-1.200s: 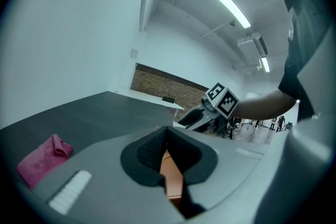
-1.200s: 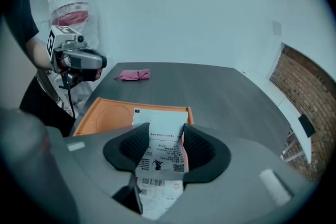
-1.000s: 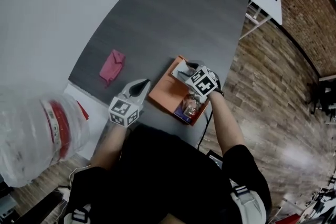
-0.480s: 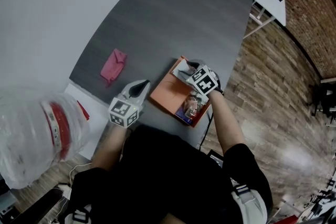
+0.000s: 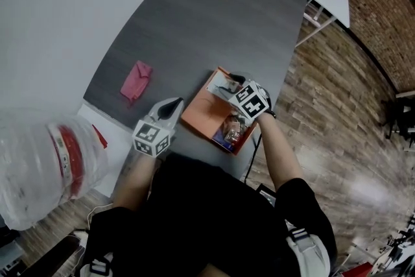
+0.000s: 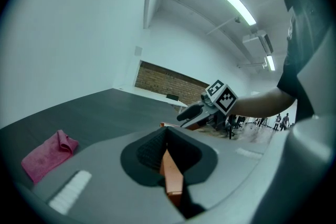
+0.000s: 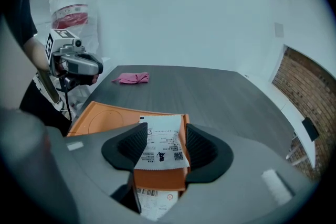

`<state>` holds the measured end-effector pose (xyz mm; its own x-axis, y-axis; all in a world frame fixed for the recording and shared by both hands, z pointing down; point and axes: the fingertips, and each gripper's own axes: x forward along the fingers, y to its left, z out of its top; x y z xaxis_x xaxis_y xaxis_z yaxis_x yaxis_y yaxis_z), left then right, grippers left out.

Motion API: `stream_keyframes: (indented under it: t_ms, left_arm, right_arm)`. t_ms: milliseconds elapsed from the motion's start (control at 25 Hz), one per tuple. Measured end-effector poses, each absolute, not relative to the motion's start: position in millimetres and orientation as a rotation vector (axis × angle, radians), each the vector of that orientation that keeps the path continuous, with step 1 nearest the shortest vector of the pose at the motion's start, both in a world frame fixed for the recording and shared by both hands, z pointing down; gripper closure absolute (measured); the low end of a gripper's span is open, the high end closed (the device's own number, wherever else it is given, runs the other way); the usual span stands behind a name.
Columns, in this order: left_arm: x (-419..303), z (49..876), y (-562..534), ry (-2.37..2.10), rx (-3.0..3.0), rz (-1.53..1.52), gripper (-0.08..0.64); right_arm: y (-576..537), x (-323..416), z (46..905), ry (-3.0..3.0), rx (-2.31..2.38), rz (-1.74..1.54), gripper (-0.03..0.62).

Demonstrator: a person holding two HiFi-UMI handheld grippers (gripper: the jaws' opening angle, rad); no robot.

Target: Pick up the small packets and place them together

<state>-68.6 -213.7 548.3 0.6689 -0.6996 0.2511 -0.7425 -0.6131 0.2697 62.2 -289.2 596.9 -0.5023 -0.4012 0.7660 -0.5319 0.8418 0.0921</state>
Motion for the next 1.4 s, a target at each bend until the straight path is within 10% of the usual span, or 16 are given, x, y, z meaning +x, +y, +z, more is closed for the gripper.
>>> stream_keyframes:
  t_ms: [1400]
  left_arm:
    - [6, 552, -169, -0.91, 2.598, 0.195, 0.561]
  right_arm:
    - [-111, 114, 676, -1.845, 0.338, 0.341, 0.362]
